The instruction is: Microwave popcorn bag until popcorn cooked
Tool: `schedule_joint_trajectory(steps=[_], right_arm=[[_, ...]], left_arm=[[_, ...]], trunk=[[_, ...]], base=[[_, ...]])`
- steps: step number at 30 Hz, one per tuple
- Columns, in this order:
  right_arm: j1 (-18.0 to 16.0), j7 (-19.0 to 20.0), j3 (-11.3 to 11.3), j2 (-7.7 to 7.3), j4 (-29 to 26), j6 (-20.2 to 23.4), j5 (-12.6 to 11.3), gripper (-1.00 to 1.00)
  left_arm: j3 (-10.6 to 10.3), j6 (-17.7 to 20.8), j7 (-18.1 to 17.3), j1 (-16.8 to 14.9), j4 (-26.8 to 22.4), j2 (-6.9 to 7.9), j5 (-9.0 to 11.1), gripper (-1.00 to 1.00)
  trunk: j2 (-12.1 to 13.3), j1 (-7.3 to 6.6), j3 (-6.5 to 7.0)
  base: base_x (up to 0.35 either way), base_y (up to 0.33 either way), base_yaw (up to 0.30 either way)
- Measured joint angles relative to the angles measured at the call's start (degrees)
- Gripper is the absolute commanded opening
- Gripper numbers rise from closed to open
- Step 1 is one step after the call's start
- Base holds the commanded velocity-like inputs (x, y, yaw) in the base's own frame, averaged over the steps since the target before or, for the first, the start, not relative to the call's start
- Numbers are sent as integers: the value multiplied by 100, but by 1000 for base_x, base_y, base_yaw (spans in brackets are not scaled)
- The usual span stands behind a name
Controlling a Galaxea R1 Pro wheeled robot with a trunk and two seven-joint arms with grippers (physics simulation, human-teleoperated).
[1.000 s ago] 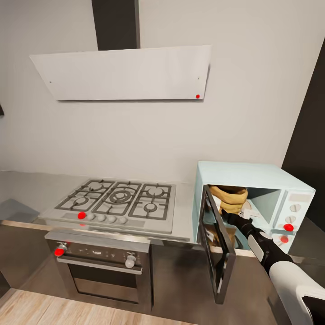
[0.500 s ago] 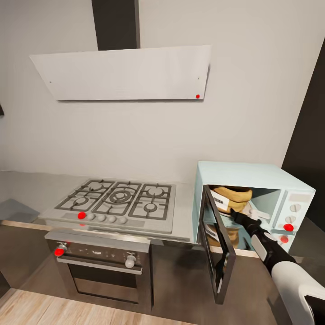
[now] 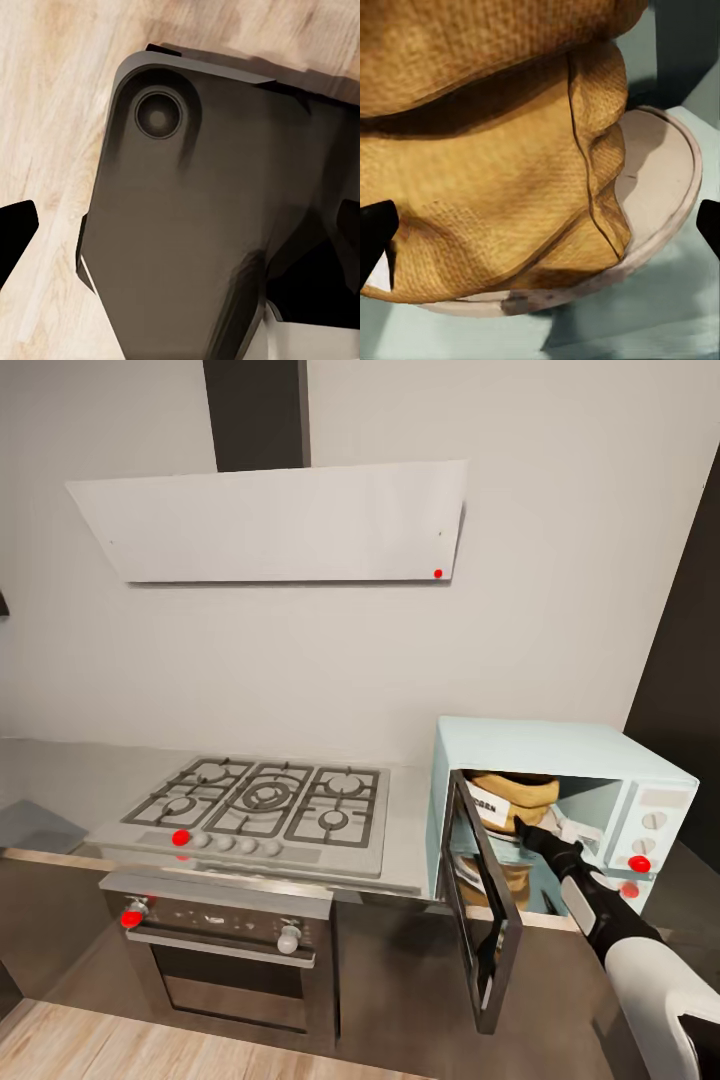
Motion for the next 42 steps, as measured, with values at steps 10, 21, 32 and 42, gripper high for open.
schedule_joint_trajectory(steps=[10, 21, 32, 42], right_arm=[[0, 20, -1, -33, -140, 80, 377, 100], [1, 26, 9, -4, -145, 222, 670, 100], [-1, 1392, -9, -367, -174, 1814, 809, 100], [594, 1891, 12, -500, -49, 2723, 2558, 100]], left_arm=[[-9, -1, 0, 0, 0, -9, 0, 100], [-10, -1, 0, 0, 0, -9, -3, 100], [-7, 0, 7, 1, -1, -9, 0, 100], [0, 0, 8, 0, -1, -9, 8, 100]], trunk=[[1, 4, 0], [1, 4, 0], [0, 4, 1], [0, 0, -1]], base=[[-310, 0, 0], [-344, 0, 0], [-344, 0, 0], [-103, 0, 0]])
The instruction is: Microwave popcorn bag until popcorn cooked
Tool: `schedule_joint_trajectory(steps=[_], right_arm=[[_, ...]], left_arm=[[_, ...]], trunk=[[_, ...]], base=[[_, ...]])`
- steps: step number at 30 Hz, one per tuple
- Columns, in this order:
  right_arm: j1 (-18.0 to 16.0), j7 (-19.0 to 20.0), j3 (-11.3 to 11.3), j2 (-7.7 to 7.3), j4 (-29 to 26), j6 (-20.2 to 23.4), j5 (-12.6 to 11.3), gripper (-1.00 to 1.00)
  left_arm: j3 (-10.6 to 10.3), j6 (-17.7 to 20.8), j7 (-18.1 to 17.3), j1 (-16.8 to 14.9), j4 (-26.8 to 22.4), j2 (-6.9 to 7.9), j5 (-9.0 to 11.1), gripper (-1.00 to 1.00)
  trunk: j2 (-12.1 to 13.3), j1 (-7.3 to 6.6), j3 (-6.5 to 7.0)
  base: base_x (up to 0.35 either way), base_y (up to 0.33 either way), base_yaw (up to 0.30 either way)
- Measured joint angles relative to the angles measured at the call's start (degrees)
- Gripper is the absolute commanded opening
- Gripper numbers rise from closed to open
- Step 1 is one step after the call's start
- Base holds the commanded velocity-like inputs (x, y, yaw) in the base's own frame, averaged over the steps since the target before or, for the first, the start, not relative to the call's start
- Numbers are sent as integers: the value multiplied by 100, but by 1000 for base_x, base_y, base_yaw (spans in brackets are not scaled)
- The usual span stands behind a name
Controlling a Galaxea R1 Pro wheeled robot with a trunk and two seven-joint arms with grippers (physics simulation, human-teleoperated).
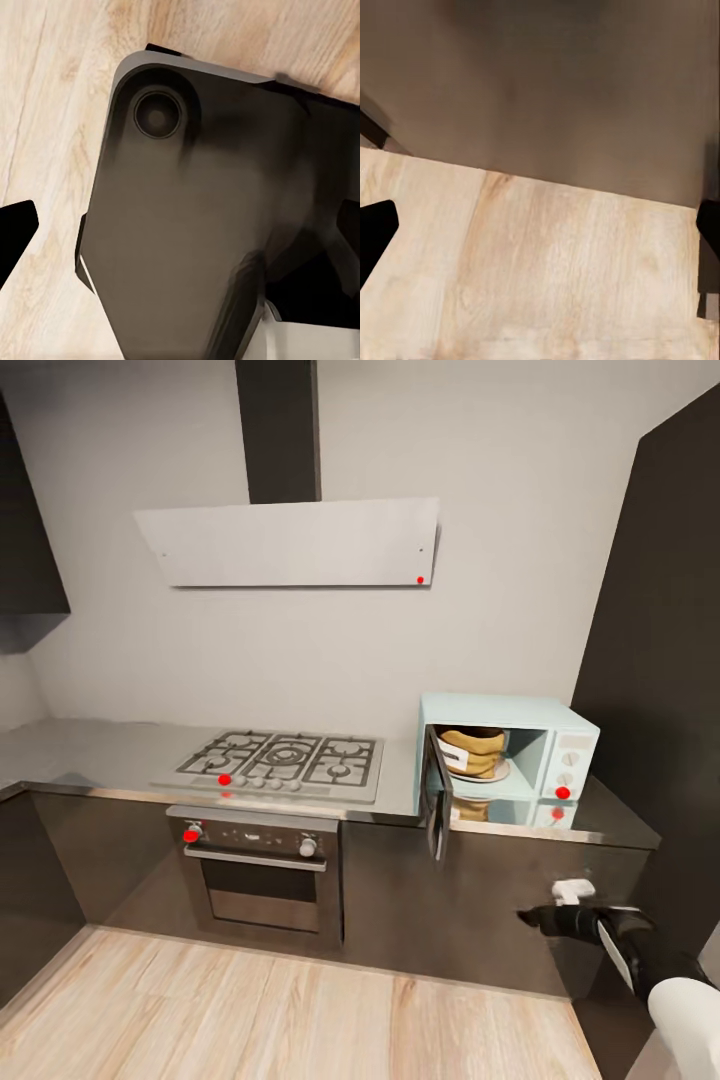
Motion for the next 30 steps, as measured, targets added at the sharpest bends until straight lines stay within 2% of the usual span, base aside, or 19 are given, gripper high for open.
schedule_joint_trajectory(steps=[2, 4, 6, 7, 8, 11, 12, 15, 18, 24, 27, 30], right_arm=[[56, -15, 0, 2, 283, -14, 26, 100], [101, -200, 11, 15, 1239, -302, 69, 100], [106, -494, 16, 33, 1903, -695, 70, 100], [111, -752, 26, 46, 2405, -1100, 77, 100], [114, -859, 13, 51, 2589, -1286, 70, 100], [357, -1044, 21, 87, 2795, -1592, 70, 100], [540, -1082, 23, 130, 2830, -1644, 71, 100], [734, -1211, 11, 243, 2847, -1673, 61, 100], [1237, -1403, 20, 320, 2853, -1698, 56, 100], [2398, -1459, 11, 463, 2850, -2024, 34, 100], [2700, -1459, 5, 500, 2848, -2060, 23, 100], [2790, -1458, -3, 510, 2851, -2113, 17, 100]], left_arm=[[0, 0, 0, 0, 1, 0, 0, 100], [2, 0, 0, 0, 0, 0, 5, 100], [2, 0, 3, 0, 0, 0, 5, 100], [2, 0, 4, 0, 0, 3, 7, 100], [5, 0, 6, 0, 1, 5, 7, 100], [8, 2, 6, 0, -1, 7, 8, 100], [10, 5, 7, 0, -1, 8, 8, 100], [10, 2, 7, -1, 0, 9, 8, 100], [8, 6, 1, -3, -2, 7, 8, 100], [2, 3, 0, 0, -2, 8, 8, 100], [1, 1, 0, 0, -1, 7, 8, 100], [1, 1, 0, -1, 0, 3, 8, 100]], trunk=[[0, 0, 1], [0, 0, 0], [0, 0, 0], [0, 0, -1], [0, 0, 0], [0, 0, 0], [0, 0, -1], [0, 0, 1], [0, 0, 0], [-1, 0, -1], [-1, 0, 0], [0, 0, 1]], base=[[-1, 0, 0], [0, 0, 0], [0, 0, 0], [0, 0, 0], [0, 0, 0], [0, 0, 0], [0, 0, 0], [0, 0, 0], [0, 0, 0], [0, 0, 0], [0, 0, 0], [0, 0, 0]])
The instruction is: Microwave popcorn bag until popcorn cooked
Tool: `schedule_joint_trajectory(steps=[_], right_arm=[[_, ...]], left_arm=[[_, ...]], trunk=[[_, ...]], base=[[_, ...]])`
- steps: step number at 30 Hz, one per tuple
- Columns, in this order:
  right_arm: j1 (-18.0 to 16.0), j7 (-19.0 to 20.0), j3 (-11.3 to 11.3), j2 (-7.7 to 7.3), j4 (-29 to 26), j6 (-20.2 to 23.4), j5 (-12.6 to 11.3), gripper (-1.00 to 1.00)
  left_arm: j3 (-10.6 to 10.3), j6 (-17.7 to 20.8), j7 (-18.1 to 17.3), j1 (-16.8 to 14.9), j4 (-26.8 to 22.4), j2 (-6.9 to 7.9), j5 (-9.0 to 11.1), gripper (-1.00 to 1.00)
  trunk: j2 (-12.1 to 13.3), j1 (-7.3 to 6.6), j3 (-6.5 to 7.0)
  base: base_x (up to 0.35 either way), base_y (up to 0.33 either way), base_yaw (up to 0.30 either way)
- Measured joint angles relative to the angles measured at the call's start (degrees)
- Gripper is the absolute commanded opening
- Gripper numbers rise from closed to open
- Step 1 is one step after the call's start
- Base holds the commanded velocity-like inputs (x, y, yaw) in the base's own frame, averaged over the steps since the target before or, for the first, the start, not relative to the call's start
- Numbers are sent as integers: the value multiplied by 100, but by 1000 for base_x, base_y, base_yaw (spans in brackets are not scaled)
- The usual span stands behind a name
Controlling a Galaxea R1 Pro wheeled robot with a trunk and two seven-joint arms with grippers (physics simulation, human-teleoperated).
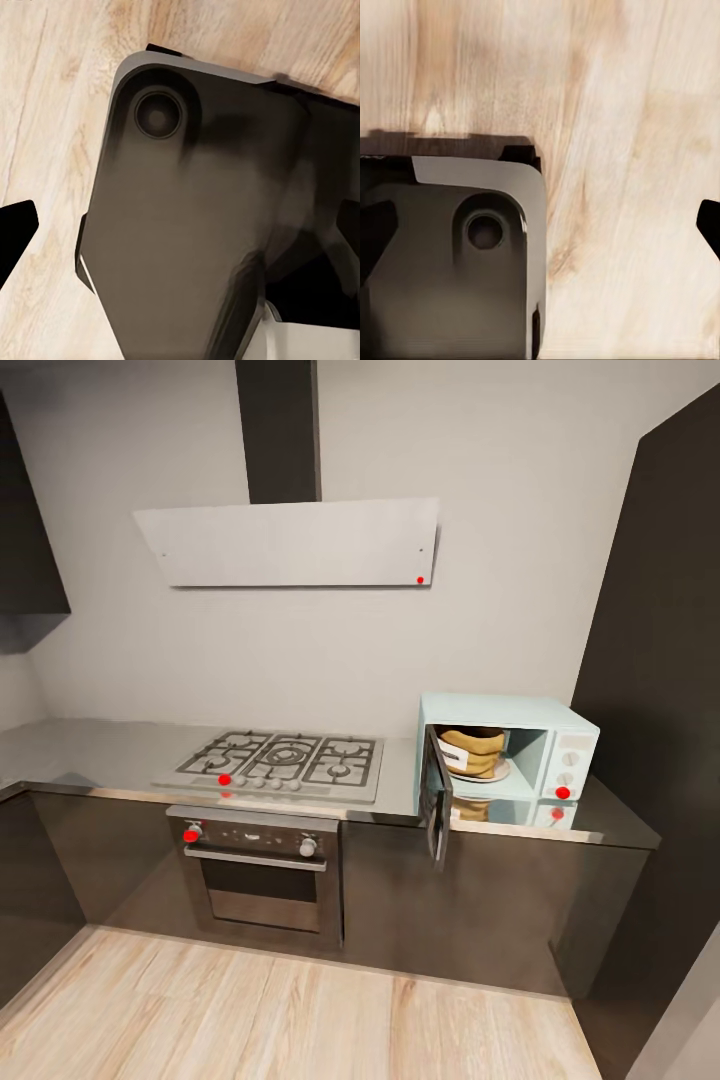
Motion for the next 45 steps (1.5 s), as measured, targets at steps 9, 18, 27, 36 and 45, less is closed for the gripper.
schedule_joint_trajectory(steps=[9, 18, 27, 36, 45], right_arm=[[164, -5, 1, 21, -4, -209, 5, 100], [165, -6, 1, 22, -2, -217, 14, 100], [165, -23, -1, 30, -2, -203, -3, 100], [165, -83, 1, 16, -5, -211, 22, 100], [164, -199, 1, 9, -10, -219, 24, 100]], left_arm=[[-28, 16, 0, -2, 0, -3, -64, 100], [-30, 16, 0, -5, -1, -3, -51, 100], [-26, 10, 0, -5, -1, -3, -43, 100], [-31, 9, -3, -4, 0, -11, -55, 100], [-85, 160, 9, -5, -1140, -43, -82, 100]], trunk=[[-1, -3, 0], [-1, -3, 0], [0, 0, 27], [0, 0, 34], [0, 0, 35]], base=[[96, 0, 0], [308, 0, -1], [71, 0, -159], [0, 0, -19], [0, 0, 0]])
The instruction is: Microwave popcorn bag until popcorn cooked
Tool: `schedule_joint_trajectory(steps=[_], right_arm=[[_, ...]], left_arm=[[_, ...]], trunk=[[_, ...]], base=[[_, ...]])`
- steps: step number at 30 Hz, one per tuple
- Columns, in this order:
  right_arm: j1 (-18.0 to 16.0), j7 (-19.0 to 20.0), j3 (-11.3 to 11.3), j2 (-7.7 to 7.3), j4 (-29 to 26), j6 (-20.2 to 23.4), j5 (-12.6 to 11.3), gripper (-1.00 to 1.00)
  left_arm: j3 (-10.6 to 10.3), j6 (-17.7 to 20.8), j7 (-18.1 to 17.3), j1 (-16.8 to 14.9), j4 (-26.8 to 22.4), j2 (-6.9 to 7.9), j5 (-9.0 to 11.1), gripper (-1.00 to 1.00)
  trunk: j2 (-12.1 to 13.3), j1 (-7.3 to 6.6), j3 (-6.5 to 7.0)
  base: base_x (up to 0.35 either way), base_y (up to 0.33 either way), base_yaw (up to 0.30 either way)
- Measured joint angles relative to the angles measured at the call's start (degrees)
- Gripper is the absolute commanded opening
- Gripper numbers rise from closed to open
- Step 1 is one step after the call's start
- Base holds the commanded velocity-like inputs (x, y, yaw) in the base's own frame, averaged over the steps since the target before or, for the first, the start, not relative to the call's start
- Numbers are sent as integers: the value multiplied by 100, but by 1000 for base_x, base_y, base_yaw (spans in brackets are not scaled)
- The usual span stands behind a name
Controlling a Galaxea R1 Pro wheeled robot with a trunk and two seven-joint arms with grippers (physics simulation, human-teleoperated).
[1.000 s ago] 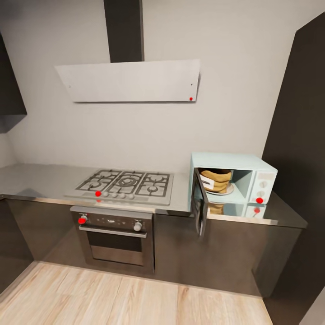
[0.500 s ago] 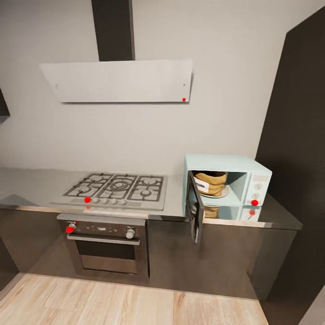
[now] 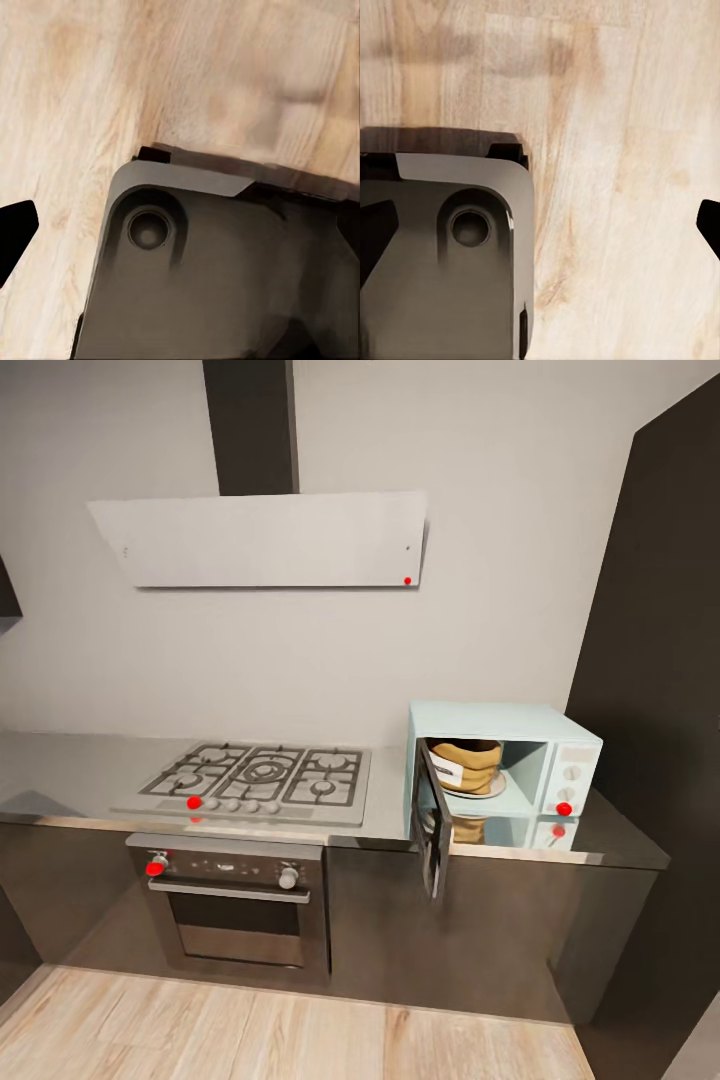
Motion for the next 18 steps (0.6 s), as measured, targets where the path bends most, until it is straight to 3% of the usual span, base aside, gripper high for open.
schedule_joint_trajectory(steps=[2, 6, 8, 9, 10, 12, 13, 16, 18], right_arm=[[0, -1, 0, -3, 0, 0, 0, 100], [0, -1, 0, -4, 0, 0, 0, 100], [0, -2, 0, -5, 0, -1, 2, 100], [0, -1, 0, -5, 0, -3, 4, 100], [0, -2, 0, -5, 0, -6, 6, 100], [0, -1, 0, -5, 0, -7, 8, 100], [0, -1, 0, -5, 0, -8, 8, 100], [0, -1, 0, -5, 0, -8, 9, 100], [0, -1, 0, -5, 0, -8, 9, 100]], left_arm=[[1, 203, 1, 1, -456, 3, -3, 100], [-39, 1233, -6, 2, -2060, 1, -7, 100], [-203, 1723, -17, 3, -3032, 7, -11, 100], [-354, 1936, -21, 3, -3486, 16, -11, 100], [-618, 2324, -31, 3, -4242, 22, -6, 100], [-814, 2698, -41, -1, -5023, 23, -5, 100], [-959, 3149, -63, -24, -5704, 13, 5, 100], [-1076, 3720, -90, -253, -6364, -72, 9, 100], [-1292, 4039, -101, -515, -6609, -194, 14, 100]], trunk=[[0, 0, 0], [0, 0, 0], [1, -1, 0], [1, 0, 1], [1, 0, 0], [0, -1, 0], [1, 0, 1], [1, 0, 2], [1, 0, 1]], base=[[0, 0, 0], [0, 0, 0], [0, 0, 0], [0, 0, 0], [0, 0, 0], [0, 0, 0], [0, 0, 0], [0, 0, 0], [0, 0, 0]])
